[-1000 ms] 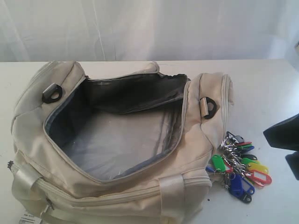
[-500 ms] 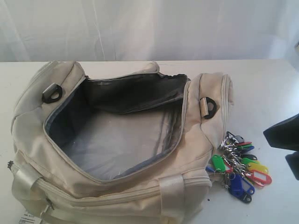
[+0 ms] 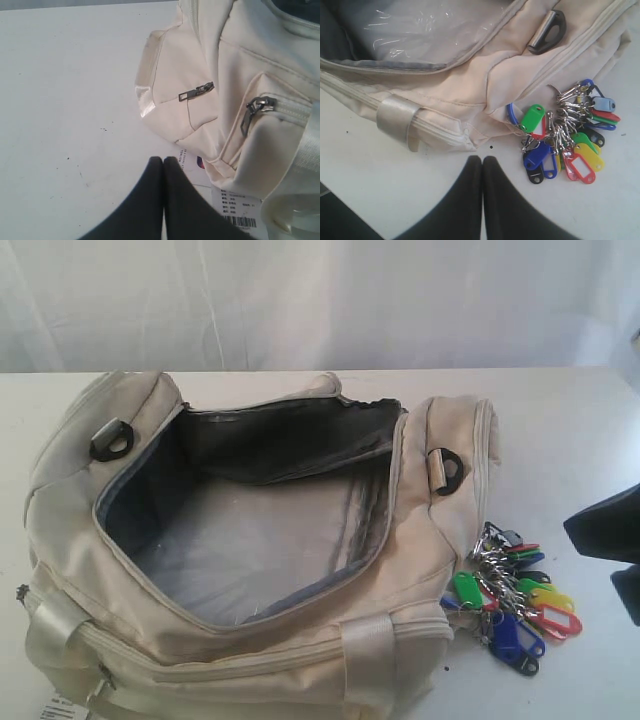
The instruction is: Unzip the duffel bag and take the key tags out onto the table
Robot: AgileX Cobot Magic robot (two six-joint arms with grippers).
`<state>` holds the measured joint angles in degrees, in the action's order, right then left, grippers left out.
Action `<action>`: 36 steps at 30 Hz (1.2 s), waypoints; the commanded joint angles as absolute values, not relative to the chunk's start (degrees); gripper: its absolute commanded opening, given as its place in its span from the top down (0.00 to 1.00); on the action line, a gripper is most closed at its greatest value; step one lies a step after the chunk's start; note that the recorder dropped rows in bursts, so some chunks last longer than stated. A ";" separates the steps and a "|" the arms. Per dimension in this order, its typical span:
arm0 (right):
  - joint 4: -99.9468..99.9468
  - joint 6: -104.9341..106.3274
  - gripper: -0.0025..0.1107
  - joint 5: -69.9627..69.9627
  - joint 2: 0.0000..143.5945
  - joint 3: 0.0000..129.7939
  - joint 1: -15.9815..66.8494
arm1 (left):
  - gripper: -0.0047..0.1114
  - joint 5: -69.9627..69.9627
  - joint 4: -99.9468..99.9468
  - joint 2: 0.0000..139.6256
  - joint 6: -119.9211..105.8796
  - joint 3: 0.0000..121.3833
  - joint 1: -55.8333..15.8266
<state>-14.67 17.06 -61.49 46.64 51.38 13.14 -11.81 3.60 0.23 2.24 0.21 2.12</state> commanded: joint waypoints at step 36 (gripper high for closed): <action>-14.83 17.06 0.98 -57.28 9.75 43.21 1.67 | 0.96 -11.53 4.00 0.00 2.79 0.00 6.64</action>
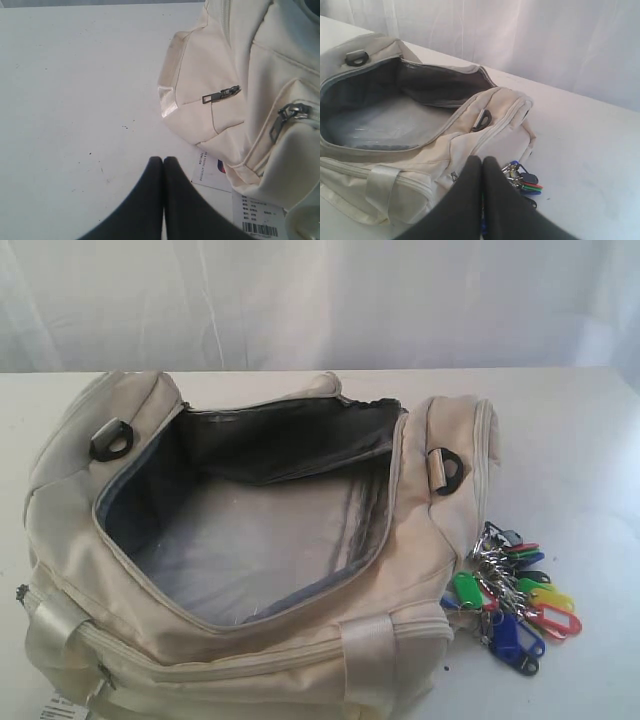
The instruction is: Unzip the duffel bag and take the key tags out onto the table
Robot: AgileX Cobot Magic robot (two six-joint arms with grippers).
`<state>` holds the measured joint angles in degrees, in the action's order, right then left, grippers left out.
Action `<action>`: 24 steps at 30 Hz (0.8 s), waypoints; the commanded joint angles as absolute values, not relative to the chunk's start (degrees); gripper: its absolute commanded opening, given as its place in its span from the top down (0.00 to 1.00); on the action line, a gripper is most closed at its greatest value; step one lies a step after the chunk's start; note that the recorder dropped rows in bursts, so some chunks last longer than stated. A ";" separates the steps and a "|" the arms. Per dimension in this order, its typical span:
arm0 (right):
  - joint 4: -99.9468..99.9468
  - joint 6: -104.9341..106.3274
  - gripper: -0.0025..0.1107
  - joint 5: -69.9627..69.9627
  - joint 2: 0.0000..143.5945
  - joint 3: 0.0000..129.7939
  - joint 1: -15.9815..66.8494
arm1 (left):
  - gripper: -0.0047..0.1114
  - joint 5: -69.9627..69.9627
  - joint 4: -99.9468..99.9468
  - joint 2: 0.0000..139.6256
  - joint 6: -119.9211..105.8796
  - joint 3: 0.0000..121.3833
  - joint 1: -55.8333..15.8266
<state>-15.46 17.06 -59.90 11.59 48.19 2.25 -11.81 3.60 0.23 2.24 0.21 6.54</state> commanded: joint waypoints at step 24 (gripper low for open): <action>-10.14 17.06 0.98 -23.44 0.00 6.27 1.51 | 0.96 -11.53 4.00 0.00 2.79 0.00 6.64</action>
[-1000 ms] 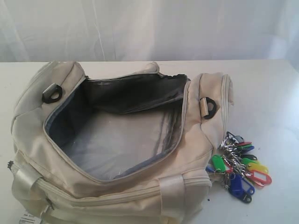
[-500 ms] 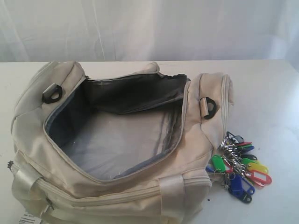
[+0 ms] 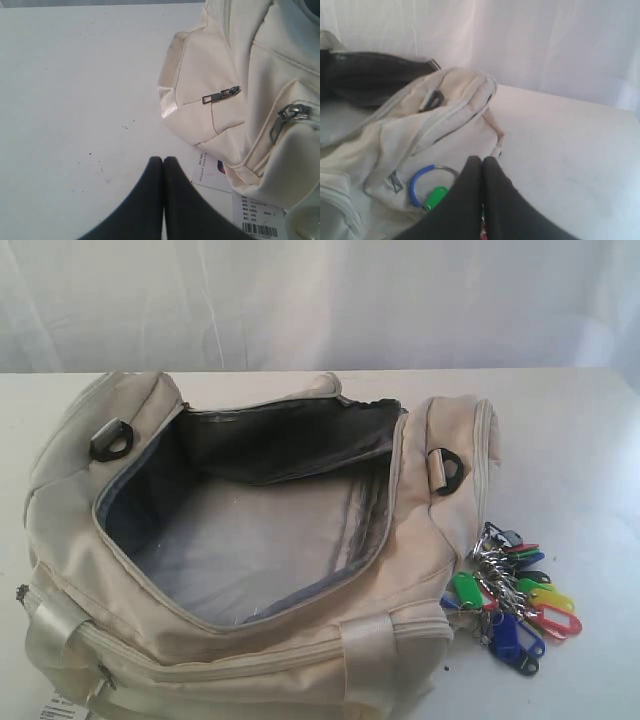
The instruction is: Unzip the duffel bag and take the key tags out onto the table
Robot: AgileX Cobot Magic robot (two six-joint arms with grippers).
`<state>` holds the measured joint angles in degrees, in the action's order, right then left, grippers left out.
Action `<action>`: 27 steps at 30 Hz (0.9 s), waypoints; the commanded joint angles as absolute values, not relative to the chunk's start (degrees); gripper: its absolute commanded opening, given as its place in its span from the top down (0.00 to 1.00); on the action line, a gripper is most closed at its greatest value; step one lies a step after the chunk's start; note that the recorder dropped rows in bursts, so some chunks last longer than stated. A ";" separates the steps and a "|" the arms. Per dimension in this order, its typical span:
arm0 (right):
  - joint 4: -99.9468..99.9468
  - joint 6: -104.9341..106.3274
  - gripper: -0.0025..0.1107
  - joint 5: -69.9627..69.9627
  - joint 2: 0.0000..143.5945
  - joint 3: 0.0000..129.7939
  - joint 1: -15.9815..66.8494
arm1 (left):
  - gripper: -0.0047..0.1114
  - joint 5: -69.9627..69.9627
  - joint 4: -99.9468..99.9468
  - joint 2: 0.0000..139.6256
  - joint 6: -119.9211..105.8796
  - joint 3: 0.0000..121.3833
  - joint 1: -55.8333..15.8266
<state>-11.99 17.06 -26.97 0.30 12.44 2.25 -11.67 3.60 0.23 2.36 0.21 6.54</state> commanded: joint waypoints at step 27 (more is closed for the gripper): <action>-7.22 17.91 0.98 -12.73 0.00 0.00 -6.29 | 0.96 -11.64 4.00 0.00 2.67 0.00 6.64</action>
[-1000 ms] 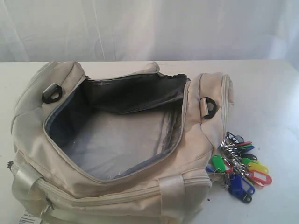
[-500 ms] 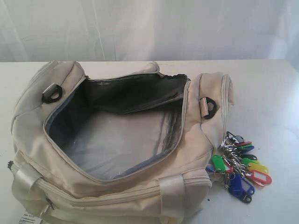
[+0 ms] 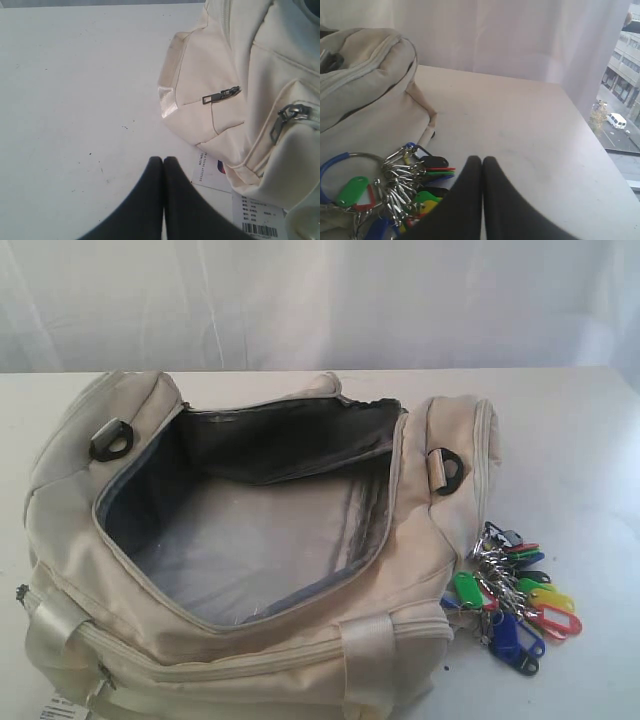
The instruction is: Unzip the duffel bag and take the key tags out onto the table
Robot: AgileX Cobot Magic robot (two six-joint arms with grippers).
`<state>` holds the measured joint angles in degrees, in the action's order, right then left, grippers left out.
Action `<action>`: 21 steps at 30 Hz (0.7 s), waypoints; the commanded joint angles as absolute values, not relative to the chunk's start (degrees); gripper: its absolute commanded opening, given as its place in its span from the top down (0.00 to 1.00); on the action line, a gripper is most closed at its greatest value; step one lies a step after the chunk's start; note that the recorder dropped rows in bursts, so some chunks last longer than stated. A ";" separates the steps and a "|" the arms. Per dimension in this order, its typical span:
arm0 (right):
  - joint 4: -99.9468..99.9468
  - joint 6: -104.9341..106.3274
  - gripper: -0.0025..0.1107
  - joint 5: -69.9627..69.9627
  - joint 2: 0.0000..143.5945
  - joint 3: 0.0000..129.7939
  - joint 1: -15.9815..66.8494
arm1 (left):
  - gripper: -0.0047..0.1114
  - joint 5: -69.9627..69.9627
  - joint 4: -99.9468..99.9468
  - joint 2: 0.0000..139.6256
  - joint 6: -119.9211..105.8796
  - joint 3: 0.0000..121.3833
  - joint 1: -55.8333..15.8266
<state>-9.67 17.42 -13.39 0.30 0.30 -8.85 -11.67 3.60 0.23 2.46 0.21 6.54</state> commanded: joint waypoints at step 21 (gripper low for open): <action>0.00 17.81 0.98 -12.73 0.00 0.00 -5.75 | 0.96 -11.64 4.00 0.00 2.67 0.00 6.64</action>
